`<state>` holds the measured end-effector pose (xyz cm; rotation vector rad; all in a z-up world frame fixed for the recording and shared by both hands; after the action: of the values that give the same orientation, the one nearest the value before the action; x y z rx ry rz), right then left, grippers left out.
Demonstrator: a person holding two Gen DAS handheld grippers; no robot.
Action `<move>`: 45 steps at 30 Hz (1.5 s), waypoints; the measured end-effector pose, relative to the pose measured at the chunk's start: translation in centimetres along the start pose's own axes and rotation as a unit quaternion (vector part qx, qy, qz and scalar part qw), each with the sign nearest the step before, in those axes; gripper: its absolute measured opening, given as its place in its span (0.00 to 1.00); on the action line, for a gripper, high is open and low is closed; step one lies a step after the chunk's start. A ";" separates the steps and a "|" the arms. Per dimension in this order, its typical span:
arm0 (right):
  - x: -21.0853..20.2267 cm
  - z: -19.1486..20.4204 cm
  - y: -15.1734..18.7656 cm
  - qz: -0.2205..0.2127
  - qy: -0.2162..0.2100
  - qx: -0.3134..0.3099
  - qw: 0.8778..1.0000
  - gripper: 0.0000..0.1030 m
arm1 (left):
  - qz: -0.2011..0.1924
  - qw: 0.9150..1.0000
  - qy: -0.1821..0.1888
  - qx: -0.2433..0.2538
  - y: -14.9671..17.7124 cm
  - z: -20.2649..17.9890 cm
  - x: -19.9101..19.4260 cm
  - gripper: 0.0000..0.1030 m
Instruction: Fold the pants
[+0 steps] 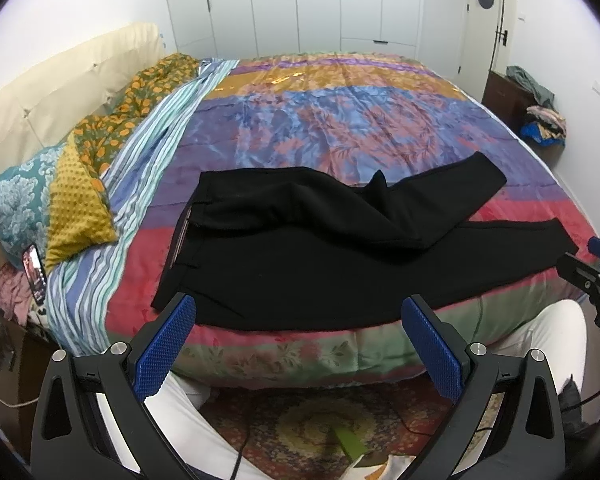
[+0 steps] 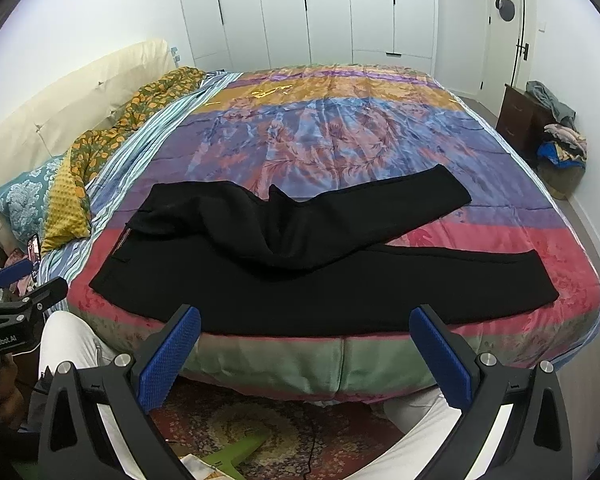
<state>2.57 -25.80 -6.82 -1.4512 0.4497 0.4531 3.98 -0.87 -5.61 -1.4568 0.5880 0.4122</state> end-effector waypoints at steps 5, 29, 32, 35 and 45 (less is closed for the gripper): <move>-0.3 0.3 -0.2 -0.008 0.000 -0.009 1.000 1.00 | 0.000 1.000 -0.001 0.006 0.0 -0.1 -0.2 1.00; -0.6 1.0 -1.4 -0.049 -0.009 -0.035 0.998 1.00 | -0.004 1.000 0.003 -0.001 -0.2 0.0 0.0 1.00; -0.6 1.1 -1.5 -0.055 -0.008 -0.039 0.998 1.00 | -0.002 1.000 0.003 -0.001 -0.1 0.0 0.1 1.00; -0.7 1.3 -1.5 -0.068 -0.009 -0.049 0.996 1.00 | 0.002 1.000 0.001 -0.003 0.0 0.0 0.1 1.00; -1.1 1.9 -1.7 -0.096 -0.019 -0.060 0.993 1.00 | 0.005 1.000 -0.001 -0.002 0.2 0.0 0.3 1.00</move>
<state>2.60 -24.07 -4.68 -1.5817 0.2519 0.3575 4.10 -0.85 -5.92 -1.4584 0.5936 0.4222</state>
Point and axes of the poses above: each gripper's, at about its wrist camera, not at the fingertips, and x roughly the way its jaws point, z to its left, y to its underside, the point moved 7 cm from there along x, roughly the way its jaws point, and after that the axes turned 15 degrees about -z, right-handed, at the moved point
